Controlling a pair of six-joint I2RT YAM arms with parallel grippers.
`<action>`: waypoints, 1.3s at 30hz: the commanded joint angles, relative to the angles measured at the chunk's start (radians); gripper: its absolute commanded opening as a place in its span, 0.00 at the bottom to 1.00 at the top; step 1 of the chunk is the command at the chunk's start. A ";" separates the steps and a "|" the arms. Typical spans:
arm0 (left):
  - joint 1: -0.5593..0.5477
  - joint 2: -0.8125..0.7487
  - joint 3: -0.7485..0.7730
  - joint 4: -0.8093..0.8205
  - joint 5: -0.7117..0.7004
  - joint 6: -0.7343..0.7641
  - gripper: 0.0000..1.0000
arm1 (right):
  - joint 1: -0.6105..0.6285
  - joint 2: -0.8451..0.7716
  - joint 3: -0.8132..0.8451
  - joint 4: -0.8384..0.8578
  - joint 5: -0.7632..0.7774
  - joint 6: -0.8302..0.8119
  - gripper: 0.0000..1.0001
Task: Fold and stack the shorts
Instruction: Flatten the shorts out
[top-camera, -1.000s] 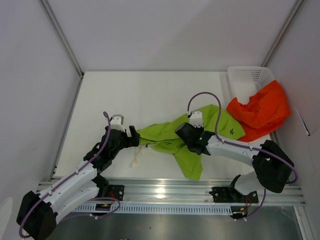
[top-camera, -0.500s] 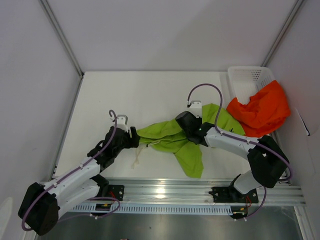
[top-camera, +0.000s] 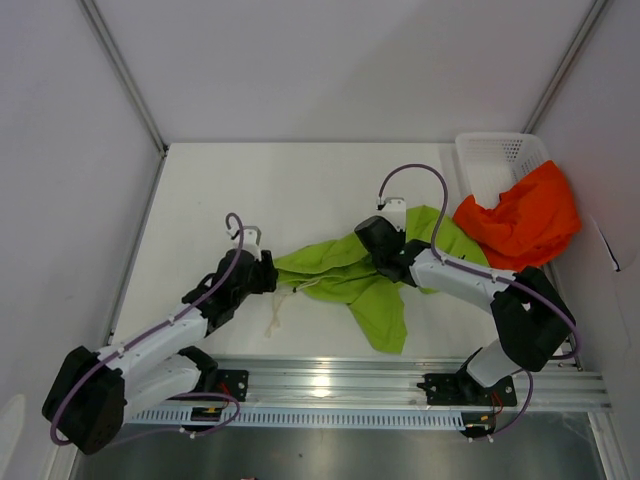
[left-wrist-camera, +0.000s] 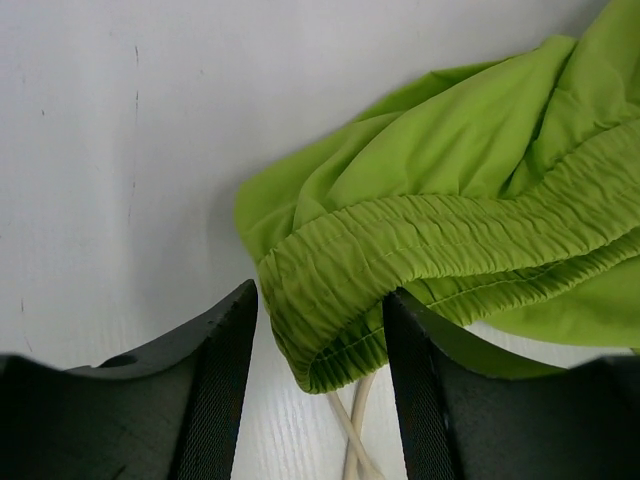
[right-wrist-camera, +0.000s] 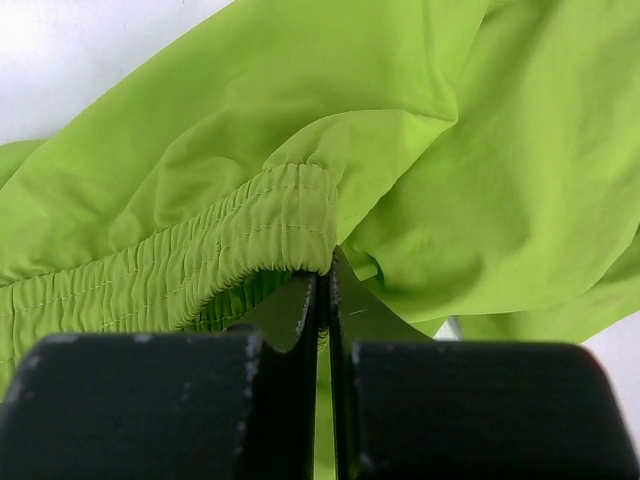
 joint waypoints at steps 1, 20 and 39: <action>-0.004 0.067 0.064 0.010 0.001 0.008 0.56 | -0.025 -0.004 0.039 0.042 -0.028 0.004 0.00; 0.008 0.220 0.670 -0.374 -0.131 -0.074 0.00 | -0.159 0.054 0.601 -0.260 -0.176 -0.156 0.00; 0.033 -0.168 1.257 -0.757 0.176 0.057 0.00 | 0.031 -0.586 0.771 -0.496 -0.449 -0.041 0.00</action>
